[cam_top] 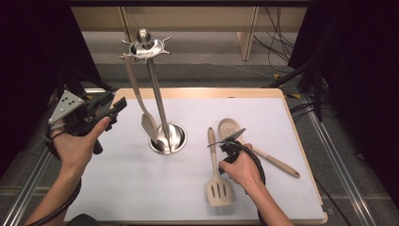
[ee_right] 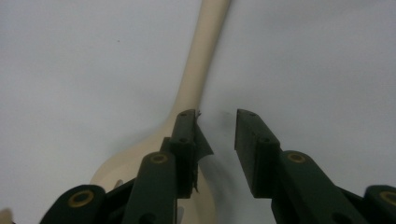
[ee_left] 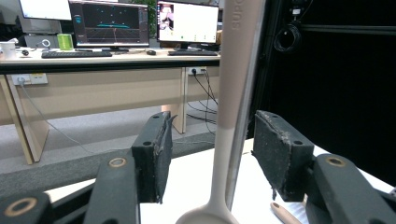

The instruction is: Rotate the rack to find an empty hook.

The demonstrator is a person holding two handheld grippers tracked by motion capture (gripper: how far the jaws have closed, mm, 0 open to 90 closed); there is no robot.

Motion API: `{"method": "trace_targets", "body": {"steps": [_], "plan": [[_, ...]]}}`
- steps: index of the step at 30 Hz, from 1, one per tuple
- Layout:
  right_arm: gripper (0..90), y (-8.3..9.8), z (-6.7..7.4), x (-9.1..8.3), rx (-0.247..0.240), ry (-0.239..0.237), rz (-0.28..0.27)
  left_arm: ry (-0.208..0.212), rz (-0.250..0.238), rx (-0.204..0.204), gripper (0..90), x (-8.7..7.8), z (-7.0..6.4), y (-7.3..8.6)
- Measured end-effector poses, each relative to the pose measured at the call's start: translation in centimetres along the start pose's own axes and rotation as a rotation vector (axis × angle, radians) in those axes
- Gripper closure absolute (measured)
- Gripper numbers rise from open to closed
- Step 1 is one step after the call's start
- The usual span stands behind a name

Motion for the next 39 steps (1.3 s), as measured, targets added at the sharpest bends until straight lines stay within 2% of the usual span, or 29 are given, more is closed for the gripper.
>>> {"method": "trace_targets", "body": {"steps": [3,4,7,8,9,10,12,14,15,16,17,18,23,24,25,26,27,29,30,31,32,33,36,37,39], "plan": [[66.9,-0.1,0.1,0.5,-0.009,-0.003,-0.009,-0.001,0.007,-0.004,46.4,-0.1,0.1,0.2],[66.7,0.0,0.1,0.6,0.007,0.009,-0.001,-0.004,0.009,-0.004,46.4,-0.1,0.1,0.3],[66.5,-0.3,0.4,1.0,-0.004,0.002,-0.026,-0.004,0.010,-0.006,46.4,0.0,0.2,0.3],[66.5,-0.3,0.6,1.0,0.011,0.008,-0.006,-0.004,0.010,-0.007,46.3,0.0,0.2,0.3],[66.4,-0.4,0.7,1.1,0.001,0.002,-0.012,-0.003,0.011,-0.008,46.2,0.0,0.2,0.3],[66.0,-0.7,0.7,1.4,-0.031,-0.013,-0.040,-0.002,0.013,-0.008,46.2,0.0,0.2,0.3],[65.9,-0.7,0.9,1.2,-0.001,0.004,-0.004,-0.003,0.015,-0.009,46.2,0.0,0.2,0.4],[66.0,-1.1,0.9,1.6,-0.047,-0.015,-0.032,-0.002,0.018,-0.007,46.2,0.0,0.2,0.5],[65.9,-1.0,1.1,1.5,-0.016,0.003,-0.015,-0.004,0.018,-0.008,46.1,0.0,0.3,0.5],[66.0,-1.0,1.2,1.5,-0.009,0.003,-0.001,-0.004,0.018,-0.009,46.2,0.0,0.3,0.5],[65.9,-1.1,1.2,1.6,-0.029,-0.001,-0.009,-0.003,0.018,-0.008,46.2,0.0,0.3,0.5],[65.8,-1.1,1.4,1.7,-0.010,0.003,0.002,-0.002,0.019,-0.006,46.2,0.0,0.2,0.5],[65.8,-1.3,1.7,2.4,-0.011,0.022,0.018,-0.002,0.016,-0.009,46.2,-0.1,0.2,0.3],[65.8,-1.4,1.7,2.5,-0.032,0.011,0.031,-0.003,0.016,-0.009,46.2,-0.1,0.2,0.4],[66.1,-1.3,1.9,2.6,-0.023,0.015,0.043,-0.005,0.016,-0.010,46.3,-0.1,0.3,0.4],[66.0,-1.5,1.8,2.6,-0.045,0.016,0.043,-0.005,0.015,-0.012,46.3,-0.1,0.3,0.4],[66.3,-1.4,2.2,2.6,-0.013,0.022,0.055,-0.004,0.015,-0.012,46.5,-0.1,0.3,0.4],[68.6,-1.5,2.1,2.6,-0.035,0.026,0.080,-0.003,0.017,-0.012,46.5,-0.1,0.3,0.4],[69.1,-1.4,2.2,2.6,-0.020,0.042,0.086,-0.003,0.017,-0.011,46.5,0.0,0.3,0.4],[69.2,-1.5,2.1,2.6,-0.031,0.041,0.097,-0.003,0.018,-0.011,46.5,0.0,0.3,0.4],[69.4,-1.5,2.2,2.8,-0.018,0.054,0.087,-0.002,0.019,-0.010,46.5,0.0,0.3,0.4],[70.0,-1.5,2.2,2.6,-0.027,0.052,0.109,-0.001,0.020,-0.009,46.5,-0.1,0.2,0.5],[73.1,-1.5,2.1,2.6,-0.023,0.067,0.114,0.001,0.021,-0.009,46.5,-0.1,0.2,0.5],[75.1,-1.6,2.1,2.8,-0.021,0.082,0.095,0.002,0.022,-0.008,46.5,-0.1,0.2,0.5],[77.7,-1.6,1.9,2.8,-0.029,0.088,0.094,0.001,0.022,-0.008,46.6,-0.1,0.2,0.5]]}}
Point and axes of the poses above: each handheld gripper's, and its own axes: x roughly forward along the jaws, y roughly out of its underside, z roughly to its left, the point moved 9 cm from there along x, roughly forward along the jaws, and after that the axes turned 14 degrees about -z, right-handed, at the moved point
